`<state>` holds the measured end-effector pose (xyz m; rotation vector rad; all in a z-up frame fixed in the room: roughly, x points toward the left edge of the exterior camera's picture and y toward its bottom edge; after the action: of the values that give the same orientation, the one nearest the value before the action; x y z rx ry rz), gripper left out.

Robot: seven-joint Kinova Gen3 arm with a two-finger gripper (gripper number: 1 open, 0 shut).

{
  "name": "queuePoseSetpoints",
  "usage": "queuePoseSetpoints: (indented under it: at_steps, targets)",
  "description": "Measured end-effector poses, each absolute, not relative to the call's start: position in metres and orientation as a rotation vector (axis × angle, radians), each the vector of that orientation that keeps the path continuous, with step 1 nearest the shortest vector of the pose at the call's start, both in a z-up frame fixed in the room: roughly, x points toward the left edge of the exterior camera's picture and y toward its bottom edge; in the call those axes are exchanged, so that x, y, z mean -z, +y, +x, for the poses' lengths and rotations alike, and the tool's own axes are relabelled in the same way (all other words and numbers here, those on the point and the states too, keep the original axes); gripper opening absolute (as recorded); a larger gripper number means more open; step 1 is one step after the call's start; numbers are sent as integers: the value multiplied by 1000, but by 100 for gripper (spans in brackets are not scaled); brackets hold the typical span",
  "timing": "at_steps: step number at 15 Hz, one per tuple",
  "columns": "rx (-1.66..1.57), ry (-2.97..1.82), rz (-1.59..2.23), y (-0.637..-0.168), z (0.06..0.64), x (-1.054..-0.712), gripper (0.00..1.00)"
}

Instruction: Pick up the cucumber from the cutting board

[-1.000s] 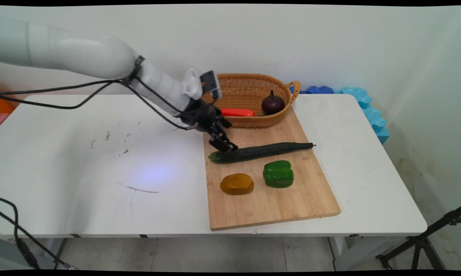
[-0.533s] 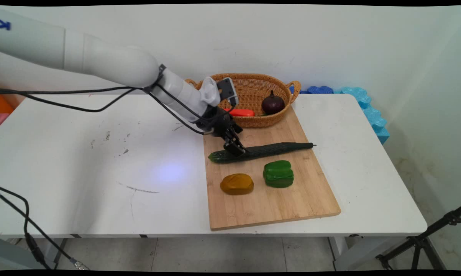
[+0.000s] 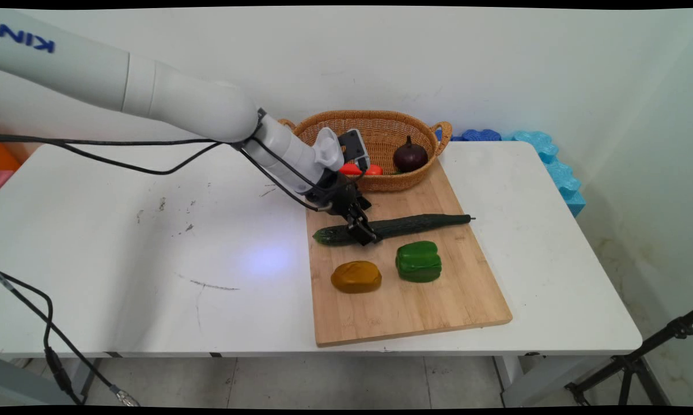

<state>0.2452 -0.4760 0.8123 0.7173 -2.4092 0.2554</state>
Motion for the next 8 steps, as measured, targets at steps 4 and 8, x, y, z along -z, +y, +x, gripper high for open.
queuePoseSetpoints:
  at_steps: [4, 8]
  targets:
    - [-253, -2419, 720, -477, 242, -806, 100]
    - [-252, -2431, 718, -478, 240, -801, 0]
